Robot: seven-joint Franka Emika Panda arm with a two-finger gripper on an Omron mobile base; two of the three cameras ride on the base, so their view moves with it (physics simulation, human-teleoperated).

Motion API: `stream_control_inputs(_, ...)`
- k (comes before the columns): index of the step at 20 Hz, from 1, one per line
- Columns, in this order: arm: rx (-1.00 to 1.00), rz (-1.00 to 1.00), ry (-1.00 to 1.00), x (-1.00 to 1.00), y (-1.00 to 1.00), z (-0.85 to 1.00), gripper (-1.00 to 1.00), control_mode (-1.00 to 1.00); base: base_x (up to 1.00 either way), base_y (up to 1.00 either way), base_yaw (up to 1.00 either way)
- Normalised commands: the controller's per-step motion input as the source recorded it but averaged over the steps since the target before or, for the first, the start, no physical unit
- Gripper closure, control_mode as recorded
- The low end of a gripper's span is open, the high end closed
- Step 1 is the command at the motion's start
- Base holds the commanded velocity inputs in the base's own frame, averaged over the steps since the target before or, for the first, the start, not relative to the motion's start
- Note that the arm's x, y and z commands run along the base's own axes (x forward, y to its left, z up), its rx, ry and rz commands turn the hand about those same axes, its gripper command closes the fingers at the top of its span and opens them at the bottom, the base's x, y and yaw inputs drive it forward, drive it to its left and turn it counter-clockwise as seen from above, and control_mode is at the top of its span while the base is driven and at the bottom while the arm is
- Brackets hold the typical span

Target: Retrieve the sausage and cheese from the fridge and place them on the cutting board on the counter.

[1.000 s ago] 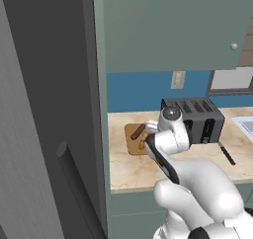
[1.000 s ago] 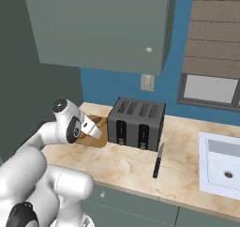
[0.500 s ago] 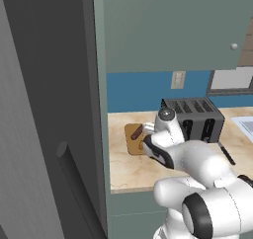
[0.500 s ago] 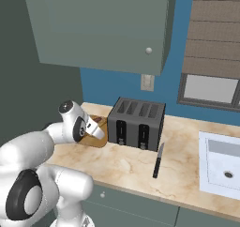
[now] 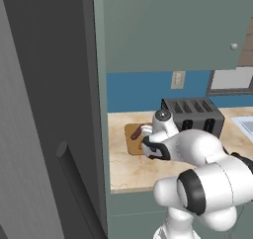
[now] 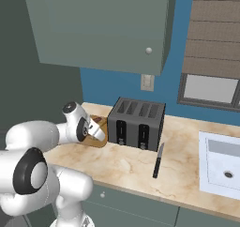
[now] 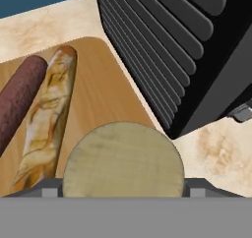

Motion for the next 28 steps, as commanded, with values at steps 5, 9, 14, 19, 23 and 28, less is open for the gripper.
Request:
stream_control_inputs(5,0.01,0.0,0.0,0.1,0.0,-0.19,1.0,-1.0,0.0,0.0,0.0)
stream_control_inputs(9,0.0,0.0,0.0,0.22,-0.04,-0.11,1.0,-1.0,0.0,0.0,0.0)
stream_control_inputs(14,0.0,0.0,0.0,0.19,0.0,-0.08,1.0,-1.0,0.0,0.0,0.0)
stream_control_inputs(19,0.0,0.0,0.0,0.09,0.0,-0.13,1.0,-1.0,0.0,0.0,0.0)
stream_control_inputs(23,0.01,0.0,0.0,0.09,0.0,-0.2,1.0,-1.0,0.0,0.0,0.0)
stream_control_inputs(28,0.03,0.0,0.0,0.01,0.0,-0.19,-1.0,-1.0,0.0,0.0,0.0)
